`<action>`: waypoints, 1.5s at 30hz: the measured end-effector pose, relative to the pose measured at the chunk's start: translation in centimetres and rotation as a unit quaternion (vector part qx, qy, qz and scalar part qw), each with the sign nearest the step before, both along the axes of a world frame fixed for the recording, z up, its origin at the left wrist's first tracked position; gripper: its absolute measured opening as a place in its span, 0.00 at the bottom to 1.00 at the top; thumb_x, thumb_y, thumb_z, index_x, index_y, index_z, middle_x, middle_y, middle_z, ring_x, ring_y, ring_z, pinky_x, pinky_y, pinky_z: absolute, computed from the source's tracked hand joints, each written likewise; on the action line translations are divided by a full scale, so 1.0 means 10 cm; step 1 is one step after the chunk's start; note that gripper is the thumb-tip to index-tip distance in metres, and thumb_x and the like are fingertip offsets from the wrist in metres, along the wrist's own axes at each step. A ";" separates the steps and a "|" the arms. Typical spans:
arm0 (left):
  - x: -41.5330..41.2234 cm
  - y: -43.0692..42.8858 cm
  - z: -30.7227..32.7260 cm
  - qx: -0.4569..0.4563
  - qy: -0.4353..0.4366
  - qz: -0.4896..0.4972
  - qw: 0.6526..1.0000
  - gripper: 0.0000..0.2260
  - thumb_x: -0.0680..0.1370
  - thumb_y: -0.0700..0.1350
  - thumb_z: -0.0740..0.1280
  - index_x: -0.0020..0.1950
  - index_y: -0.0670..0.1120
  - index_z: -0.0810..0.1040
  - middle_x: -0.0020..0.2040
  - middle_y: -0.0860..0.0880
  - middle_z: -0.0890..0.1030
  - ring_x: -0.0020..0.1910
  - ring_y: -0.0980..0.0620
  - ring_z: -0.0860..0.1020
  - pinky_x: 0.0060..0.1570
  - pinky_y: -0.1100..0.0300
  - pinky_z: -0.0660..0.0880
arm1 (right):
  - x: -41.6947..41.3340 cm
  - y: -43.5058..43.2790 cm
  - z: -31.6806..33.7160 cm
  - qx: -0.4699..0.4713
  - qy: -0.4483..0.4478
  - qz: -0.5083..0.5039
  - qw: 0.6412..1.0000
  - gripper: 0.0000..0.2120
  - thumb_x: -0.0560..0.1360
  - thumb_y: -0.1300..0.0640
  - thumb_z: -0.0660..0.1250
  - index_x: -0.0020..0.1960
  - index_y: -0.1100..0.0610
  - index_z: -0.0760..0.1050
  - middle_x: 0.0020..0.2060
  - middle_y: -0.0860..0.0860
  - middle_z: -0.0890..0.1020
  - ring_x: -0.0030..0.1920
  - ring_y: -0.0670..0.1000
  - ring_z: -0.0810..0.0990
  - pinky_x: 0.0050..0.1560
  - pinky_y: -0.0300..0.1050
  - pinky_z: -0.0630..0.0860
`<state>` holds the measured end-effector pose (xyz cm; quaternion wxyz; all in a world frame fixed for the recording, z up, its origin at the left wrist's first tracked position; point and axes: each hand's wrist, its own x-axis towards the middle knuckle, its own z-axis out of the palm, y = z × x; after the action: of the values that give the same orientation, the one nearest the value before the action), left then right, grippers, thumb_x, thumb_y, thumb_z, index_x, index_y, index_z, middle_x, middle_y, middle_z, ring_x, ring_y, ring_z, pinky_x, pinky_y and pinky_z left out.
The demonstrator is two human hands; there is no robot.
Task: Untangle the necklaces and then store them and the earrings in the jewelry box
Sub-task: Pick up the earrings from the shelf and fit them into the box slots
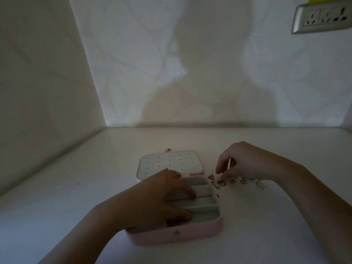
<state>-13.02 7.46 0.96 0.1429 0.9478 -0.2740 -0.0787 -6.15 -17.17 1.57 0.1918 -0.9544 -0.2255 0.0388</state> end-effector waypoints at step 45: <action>-0.02 -0.02 0.14 -0.231 -0.020 0.094 0.968 0.07 0.69 0.57 0.71 0.43 0.57 0.79 0.45 0.61 0.80 0.45 0.67 0.78 0.43 0.72 0.74 | -0.23 0.46 0.05 0.594 0.356 -0.029 0.721 0.08 0.65 0.66 0.70 0.38 0.58 0.71 0.30 0.53 0.80 0.27 0.45 0.79 0.27 0.33 0.77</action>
<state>-13.20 7.23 2.39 0.3593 0.9120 -0.1968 0.0192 -8.45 -12.58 2.08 0.7863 -0.5671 -0.0893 0.2286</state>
